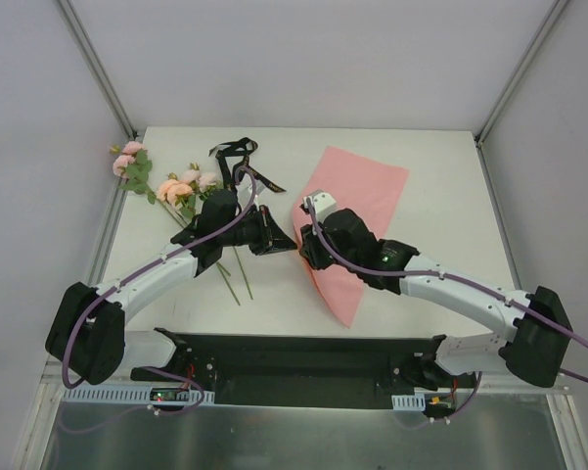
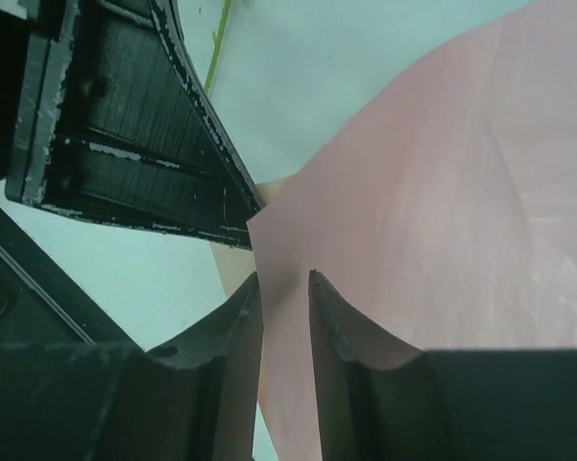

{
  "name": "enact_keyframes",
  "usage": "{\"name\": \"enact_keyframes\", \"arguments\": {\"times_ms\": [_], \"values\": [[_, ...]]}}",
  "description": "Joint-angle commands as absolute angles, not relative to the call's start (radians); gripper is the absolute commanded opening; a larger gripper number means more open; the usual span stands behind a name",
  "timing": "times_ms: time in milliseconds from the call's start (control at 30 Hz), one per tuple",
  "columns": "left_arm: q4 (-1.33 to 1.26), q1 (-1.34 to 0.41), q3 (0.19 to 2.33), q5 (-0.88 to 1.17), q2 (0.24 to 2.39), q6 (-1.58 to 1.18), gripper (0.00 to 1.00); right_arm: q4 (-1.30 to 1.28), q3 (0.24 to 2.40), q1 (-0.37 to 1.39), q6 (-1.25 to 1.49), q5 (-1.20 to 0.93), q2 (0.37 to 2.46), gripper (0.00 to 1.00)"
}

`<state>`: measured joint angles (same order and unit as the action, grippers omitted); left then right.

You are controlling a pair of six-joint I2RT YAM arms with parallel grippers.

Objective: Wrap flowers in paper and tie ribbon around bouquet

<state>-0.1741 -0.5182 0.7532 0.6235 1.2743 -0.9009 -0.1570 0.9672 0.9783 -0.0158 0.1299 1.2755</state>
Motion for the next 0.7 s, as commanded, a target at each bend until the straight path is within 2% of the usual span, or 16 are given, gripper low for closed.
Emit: {"name": "enact_keyframes", "arguments": {"times_ms": [0,67,100,167,400,533,667], "values": [[-0.166,-0.529,0.758,0.634,1.239,-0.884,0.0,-0.172,1.035,0.974,-0.003,0.176,1.298,0.22],[-0.164,-0.529,0.756,0.637,1.233,-0.884,0.0,-0.178,1.042,0.973,-0.005,0.179,1.31,0.16],[-0.163,-0.529,0.755,0.631,1.23,-0.884,0.0,-0.187,1.052,0.973,-0.005,0.184,1.316,0.08],[-0.141,-0.529,0.758,0.598,1.224,-0.868,0.0,-0.237,1.061,0.97,0.027,0.274,1.319,0.0],[-0.031,-0.525,0.723,0.409,1.164,-0.868,0.0,-0.583,0.977,0.841,0.324,0.822,1.188,0.0],[-0.02,-0.519,0.675,0.336,1.115,-0.871,0.0,-0.649,0.829,0.611,0.406,0.848,0.975,0.0],[-0.021,-0.518,0.632,0.334,1.101,-0.851,0.0,-0.66,0.706,0.473,0.461,0.81,0.852,0.0]]}}
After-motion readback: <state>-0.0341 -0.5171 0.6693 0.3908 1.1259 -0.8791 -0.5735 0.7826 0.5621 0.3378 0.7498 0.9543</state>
